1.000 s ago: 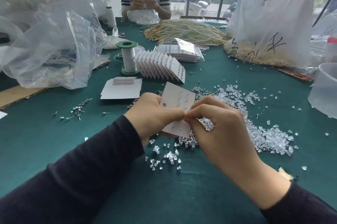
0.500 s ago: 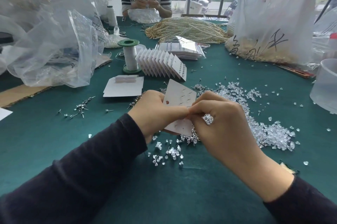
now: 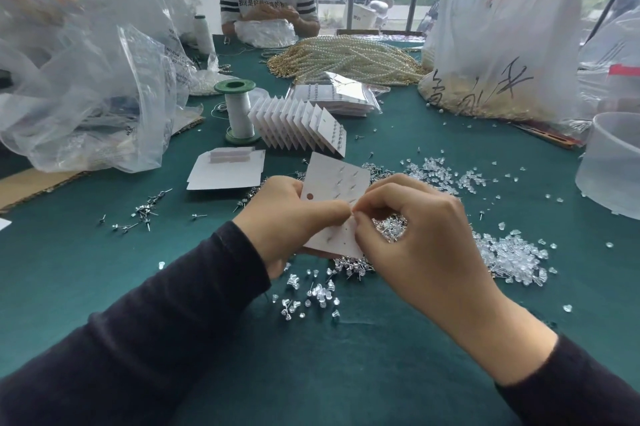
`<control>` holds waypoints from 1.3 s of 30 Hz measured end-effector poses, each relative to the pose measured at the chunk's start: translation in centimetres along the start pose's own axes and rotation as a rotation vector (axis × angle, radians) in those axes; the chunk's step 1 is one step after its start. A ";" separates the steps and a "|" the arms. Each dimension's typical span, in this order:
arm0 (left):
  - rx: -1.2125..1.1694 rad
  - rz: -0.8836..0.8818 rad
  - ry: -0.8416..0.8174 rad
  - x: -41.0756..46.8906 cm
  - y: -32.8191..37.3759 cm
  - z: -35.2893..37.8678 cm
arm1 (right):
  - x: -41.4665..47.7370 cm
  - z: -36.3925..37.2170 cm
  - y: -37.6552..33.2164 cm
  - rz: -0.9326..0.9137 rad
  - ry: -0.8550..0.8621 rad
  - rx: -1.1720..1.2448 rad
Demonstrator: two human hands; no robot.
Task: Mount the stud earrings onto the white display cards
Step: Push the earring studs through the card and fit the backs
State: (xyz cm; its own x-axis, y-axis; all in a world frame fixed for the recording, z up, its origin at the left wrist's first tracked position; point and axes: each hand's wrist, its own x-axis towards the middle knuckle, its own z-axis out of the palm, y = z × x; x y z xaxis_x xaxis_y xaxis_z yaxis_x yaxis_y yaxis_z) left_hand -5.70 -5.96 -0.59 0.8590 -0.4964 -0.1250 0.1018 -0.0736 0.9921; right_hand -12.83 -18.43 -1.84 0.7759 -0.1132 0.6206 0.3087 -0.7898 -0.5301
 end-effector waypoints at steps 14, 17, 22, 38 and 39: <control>0.014 0.072 -0.022 -0.2 0.2 0.0 | -0.3 0.5 -0.2 -0.046 -0.011 -0.043; 0.032 0.085 -0.004 -0.2 0.1 -0.1 | -0.4 0.7 -0.4 -0.077 0.005 -0.056; 0.089 0.052 -0.016 -0.2 0.4 -0.6 | -0.5 1.0 -0.4 -0.095 0.032 -0.049; 1.120 0.206 -0.202 -0.3 0.6 -2.8 | 1.6 -1.1 1.6 0.646 0.101 0.833; 1.129 0.223 -0.212 -0.3 0.6 -2.8 | 1.6 -1.1 1.5 0.661 0.093 0.878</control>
State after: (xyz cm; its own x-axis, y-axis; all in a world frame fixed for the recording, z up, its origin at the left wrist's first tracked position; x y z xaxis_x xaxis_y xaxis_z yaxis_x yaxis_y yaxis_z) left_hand -4.49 -3.47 0.08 0.6896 -0.7221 -0.0551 -0.6358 -0.6401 0.4313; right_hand -11.73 -20.49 -1.05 0.8990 -0.4296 0.0850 0.1603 0.1422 -0.9768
